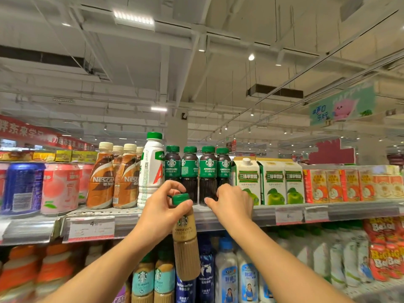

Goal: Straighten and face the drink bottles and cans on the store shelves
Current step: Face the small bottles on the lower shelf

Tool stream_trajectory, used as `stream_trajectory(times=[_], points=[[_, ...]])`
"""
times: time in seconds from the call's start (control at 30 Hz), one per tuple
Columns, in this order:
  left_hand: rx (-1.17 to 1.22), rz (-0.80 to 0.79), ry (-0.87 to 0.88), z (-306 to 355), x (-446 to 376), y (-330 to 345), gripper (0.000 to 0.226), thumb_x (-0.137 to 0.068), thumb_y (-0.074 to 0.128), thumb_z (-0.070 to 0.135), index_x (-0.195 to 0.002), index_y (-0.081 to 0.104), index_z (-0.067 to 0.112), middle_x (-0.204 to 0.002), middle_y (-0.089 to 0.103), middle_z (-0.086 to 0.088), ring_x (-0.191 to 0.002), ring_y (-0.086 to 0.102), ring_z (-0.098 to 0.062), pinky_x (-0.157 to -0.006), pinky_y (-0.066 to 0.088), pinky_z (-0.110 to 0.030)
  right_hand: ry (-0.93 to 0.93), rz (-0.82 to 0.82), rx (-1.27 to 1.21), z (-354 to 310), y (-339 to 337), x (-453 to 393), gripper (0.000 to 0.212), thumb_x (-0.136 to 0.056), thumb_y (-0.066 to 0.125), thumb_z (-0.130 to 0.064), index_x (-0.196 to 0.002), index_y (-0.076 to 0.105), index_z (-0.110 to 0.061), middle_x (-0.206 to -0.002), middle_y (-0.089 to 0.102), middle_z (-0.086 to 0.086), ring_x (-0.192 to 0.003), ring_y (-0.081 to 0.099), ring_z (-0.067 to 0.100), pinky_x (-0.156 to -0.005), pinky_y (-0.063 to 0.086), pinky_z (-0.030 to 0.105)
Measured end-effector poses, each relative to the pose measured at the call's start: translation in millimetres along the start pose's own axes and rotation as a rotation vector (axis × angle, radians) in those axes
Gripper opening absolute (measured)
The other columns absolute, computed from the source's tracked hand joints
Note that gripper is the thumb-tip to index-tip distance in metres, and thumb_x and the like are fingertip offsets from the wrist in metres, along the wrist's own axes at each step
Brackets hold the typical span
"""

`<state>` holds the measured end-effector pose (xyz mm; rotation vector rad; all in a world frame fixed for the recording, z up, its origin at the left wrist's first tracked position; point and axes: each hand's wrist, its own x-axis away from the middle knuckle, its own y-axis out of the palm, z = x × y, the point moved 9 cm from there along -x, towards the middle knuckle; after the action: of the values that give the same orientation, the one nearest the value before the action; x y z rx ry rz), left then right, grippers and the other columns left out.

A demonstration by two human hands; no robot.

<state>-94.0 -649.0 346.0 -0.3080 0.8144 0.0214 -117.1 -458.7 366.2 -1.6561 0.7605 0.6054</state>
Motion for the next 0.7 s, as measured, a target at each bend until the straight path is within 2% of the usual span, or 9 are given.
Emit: stream_trajectory(times=[0.07, 0.17, 0.33, 0.4, 0.6, 0.7], points=[[-0.004, -0.014, 0.002, 0, 0, 1, 0.024, -0.090, 0.074, 0.026, -0.108, 0.058, 0.028, -0.101, 0.065, 0.002, -0.084, 0.068, 0.000, -0.065, 0.055, -0.019, -0.007, 0.006, 0.003, -3, 4, -2, 0.037, -0.093, 0.061, -0.060, -0.089, 0.059, -0.023, -0.088, 0.065, 0.001, -0.091, 0.066, 0.027, -0.068, 0.047, 0.033], [0.002, -0.038, -0.001, -2, -1, 2, 0.024, -0.090, 0.073, 0.026, -0.108, 0.058, 0.028, -0.101, 0.065, 0.002, -0.086, 0.068, 0.001, -0.065, 0.055, -0.018, 0.002, 0.003, -0.010, -4, 8, -8, 0.036, -0.093, 0.064, -0.058, -0.085, 0.053, -0.024, -0.083, 0.056, -0.001, -0.093, 0.065, 0.027, -0.068, 0.043, 0.033], [-0.014, -0.031, 0.009, -2, -2, 2, 0.023, -0.090, 0.074, 0.026, -0.106, 0.058, 0.028, -0.099, 0.066, 0.000, -0.083, 0.068, 0.000, -0.064, 0.055, -0.018, -0.001, -0.021, 0.014, -6, 13, -16, 0.035, -0.092, 0.066, -0.056, -0.097, 0.062, -0.022, -0.098, 0.067, 0.003, -0.098, 0.065, 0.029, -0.070, 0.043, 0.034], [-0.020, -0.030, 0.009, -1, -2, 2, 0.022, -0.090, 0.074, 0.027, -0.105, 0.058, 0.028, -0.098, 0.066, 0.000, -0.081, 0.068, 0.000, -0.063, 0.054, -0.018, 0.008, -0.017, -0.003, -3, 14, -16, 0.035, -0.093, 0.066, -0.055, -0.099, 0.065, -0.021, -0.097, 0.068, 0.003, -0.096, 0.065, 0.028, -0.071, 0.044, 0.034], [-0.043, -0.033, 0.004, -3, -4, 4, 0.020, -0.091, 0.073, 0.028, -0.104, 0.059, 0.028, -0.100, 0.065, 0.001, -0.076, 0.067, 0.002, -0.061, 0.053, -0.017, -0.018, 0.205, 0.019, 23, 6, 5, 0.025, -0.104, 0.052, -0.042, -0.097, 0.065, -0.022, -0.085, 0.068, -0.002, -0.081, 0.064, 0.023, -0.064, 0.040, 0.031], [-0.057, -0.031, 0.005, -5, -4, 4, 0.020, -0.090, 0.074, 0.029, -0.104, 0.059, 0.029, -0.101, 0.065, 0.000, -0.077, 0.068, 0.000, -0.061, 0.053, -0.017, -0.013, 0.200, 0.043, 20, 9, 1, 0.029, -0.104, 0.049, -0.039, -0.093, 0.069, -0.023, -0.085, 0.069, -0.002, -0.082, 0.064, 0.023, -0.063, 0.040, 0.031]])
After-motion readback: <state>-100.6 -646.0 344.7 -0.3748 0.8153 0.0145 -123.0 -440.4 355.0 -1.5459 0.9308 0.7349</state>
